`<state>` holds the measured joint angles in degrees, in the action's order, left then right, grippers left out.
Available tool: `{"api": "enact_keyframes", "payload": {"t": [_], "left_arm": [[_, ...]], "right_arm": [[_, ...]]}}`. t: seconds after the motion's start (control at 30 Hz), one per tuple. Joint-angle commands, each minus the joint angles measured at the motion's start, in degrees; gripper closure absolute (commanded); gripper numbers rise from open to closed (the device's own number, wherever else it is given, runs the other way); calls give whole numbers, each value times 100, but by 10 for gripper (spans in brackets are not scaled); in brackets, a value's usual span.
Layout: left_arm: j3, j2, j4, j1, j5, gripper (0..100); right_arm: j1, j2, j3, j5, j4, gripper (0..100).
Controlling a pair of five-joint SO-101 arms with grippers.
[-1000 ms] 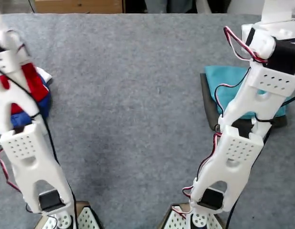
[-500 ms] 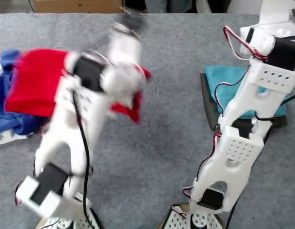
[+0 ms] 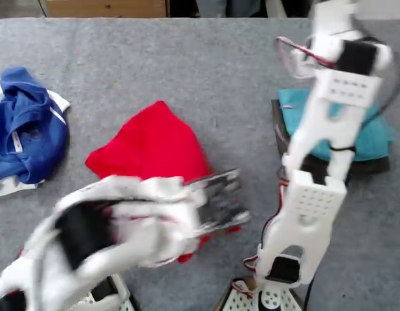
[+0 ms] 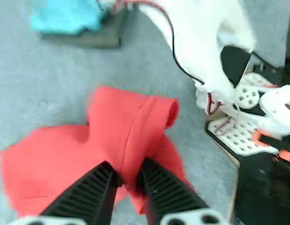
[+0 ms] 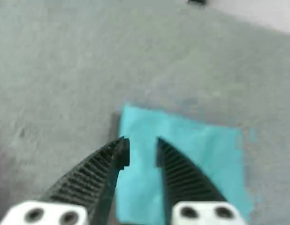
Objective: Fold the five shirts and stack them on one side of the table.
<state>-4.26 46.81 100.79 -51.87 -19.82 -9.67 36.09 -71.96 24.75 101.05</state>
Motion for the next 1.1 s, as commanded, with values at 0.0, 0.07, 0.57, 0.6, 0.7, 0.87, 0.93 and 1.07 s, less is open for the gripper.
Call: {"api": "enact_keyframes", "payload": {"t": [0.0, 0.07, 0.57, 0.6, 0.7, 0.87, 0.93, 1.07], "left_arm": [[-251, 1046, 0, 725, 62, 788], [-400, 1495, 0, 1174, 62, 713], [-1121, 2514, 0, 5033, 88, 730], [-1349, 2514, 0, 5165, 88, 730], [-1974, 2514, -18, 5464, 88, 753], [-2563, 2505, -343, 6141, 88, 819], [-2800, 2462, -536, 6466, 79, 807], [-3029, 2004, -677, 6923, 70, 789]], "right_arm": [[774, -338, 629, 79, 18, 755], [1301, -321, 787, 88, 18, 738], [3947, 1657, 884, -105, -123, 740], [4000, 1868, 840, -141, -273, 740], [4018, 2413, 567, -343, -501, 746], [3833, 3134, -295, -765, -510, 966], [3596, 3310, -708, -1037, -448, 962], [2989, 3407, -1657, -1486, -123, 982]]}}
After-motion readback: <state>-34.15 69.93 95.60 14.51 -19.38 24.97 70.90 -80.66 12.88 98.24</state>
